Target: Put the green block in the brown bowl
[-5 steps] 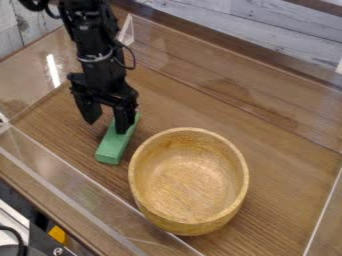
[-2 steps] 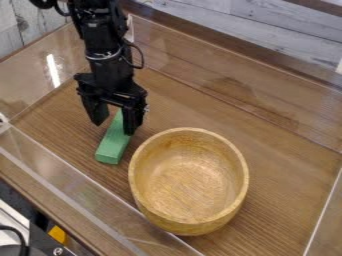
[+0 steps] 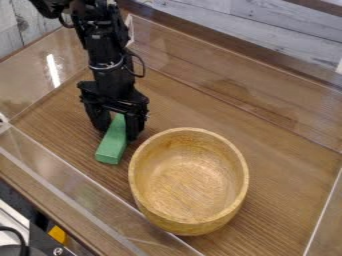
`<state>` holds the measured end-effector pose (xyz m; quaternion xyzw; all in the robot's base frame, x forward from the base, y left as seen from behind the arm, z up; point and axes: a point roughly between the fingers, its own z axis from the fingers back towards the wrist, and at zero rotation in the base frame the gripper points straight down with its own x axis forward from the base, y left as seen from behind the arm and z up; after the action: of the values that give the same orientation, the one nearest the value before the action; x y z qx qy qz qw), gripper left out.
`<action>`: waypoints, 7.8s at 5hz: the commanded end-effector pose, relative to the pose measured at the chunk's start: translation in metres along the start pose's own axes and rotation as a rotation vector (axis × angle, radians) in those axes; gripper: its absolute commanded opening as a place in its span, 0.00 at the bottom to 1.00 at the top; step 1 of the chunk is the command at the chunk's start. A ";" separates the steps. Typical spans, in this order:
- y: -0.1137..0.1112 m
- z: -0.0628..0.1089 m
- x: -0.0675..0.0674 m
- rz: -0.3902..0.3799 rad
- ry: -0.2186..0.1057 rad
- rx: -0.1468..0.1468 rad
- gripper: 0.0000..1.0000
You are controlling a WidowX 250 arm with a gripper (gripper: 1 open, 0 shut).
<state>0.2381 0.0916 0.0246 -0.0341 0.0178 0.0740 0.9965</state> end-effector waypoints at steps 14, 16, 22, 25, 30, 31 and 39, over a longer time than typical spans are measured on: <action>0.000 0.073 0.001 0.141 -0.281 0.044 0.00; -0.002 0.072 0.016 0.075 -0.267 0.045 0.00; -0.058 0.086 -0.021 -0.119 -0.195 0.001 0.00; -0.125 0.073 -0.045 -0.274 -0.157 -0.024 0.00; -0.156 0.046 -0.041 -0.333 -0.143 -0.009 0.00; -0.155 0.048 -0.053 -0.292 -0.142 -0.003 0.00; -0.185 0.043 -0.047 -0.305 -0.122 0.011 1.00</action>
<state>0.2165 -0.0943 0.0740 -0.0216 -0.0301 -0.0780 0.9963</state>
